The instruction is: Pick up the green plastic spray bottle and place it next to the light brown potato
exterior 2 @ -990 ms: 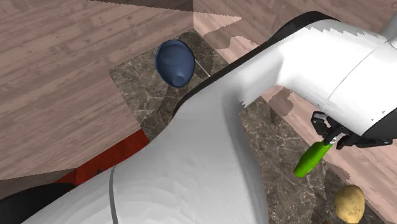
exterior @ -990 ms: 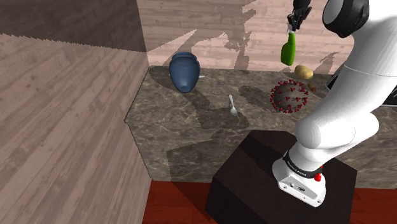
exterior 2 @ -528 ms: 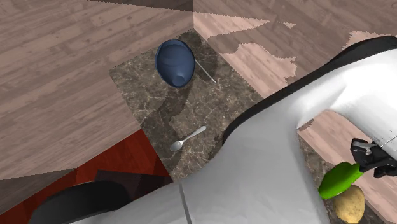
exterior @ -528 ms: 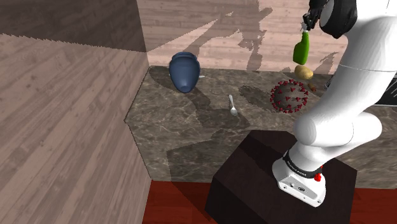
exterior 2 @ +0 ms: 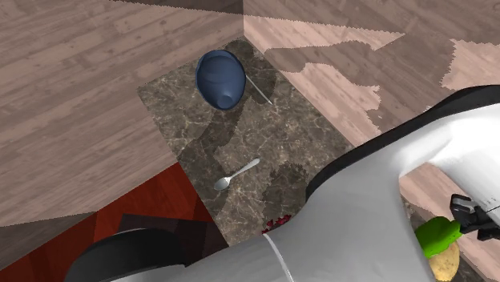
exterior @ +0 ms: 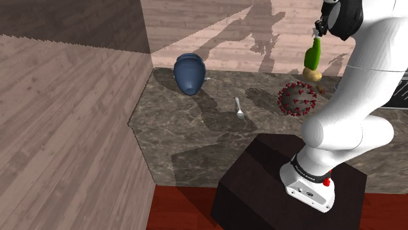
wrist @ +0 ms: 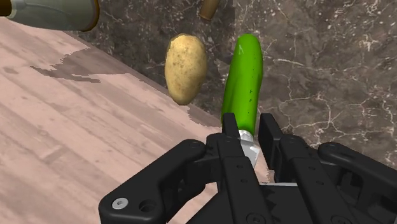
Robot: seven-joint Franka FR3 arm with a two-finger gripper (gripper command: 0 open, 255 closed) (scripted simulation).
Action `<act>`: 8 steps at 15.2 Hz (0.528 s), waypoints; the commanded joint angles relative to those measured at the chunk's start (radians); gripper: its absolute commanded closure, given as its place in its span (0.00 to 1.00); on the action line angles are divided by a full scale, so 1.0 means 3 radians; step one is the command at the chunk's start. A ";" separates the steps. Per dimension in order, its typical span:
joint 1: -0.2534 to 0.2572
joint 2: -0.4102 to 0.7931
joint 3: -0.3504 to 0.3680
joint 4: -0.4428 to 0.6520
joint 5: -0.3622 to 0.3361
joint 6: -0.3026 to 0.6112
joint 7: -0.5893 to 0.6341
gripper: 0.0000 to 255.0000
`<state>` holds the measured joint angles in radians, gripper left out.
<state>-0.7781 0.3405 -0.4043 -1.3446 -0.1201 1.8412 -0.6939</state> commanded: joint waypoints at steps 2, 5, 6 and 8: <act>0.0015 -0.0027 0.0001 -0.0171 -0.0018 0.0144 0.0032 1.00; 0.0025 -0.0038 0.0003 -0.0320 -0.0031 0.0280 0.0062 1.00; 0.0028 -0.0040 0.0003 -0.0367 -0.0034 0.0324 0.0071 1.00; 0.0032 -0.0040 0.0004 -0.0457 -0.0040 0.0411 0.0089 1.00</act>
<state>-0.7695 0.3296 -0.4032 -1.4640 -0.1306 1.9474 -0.6708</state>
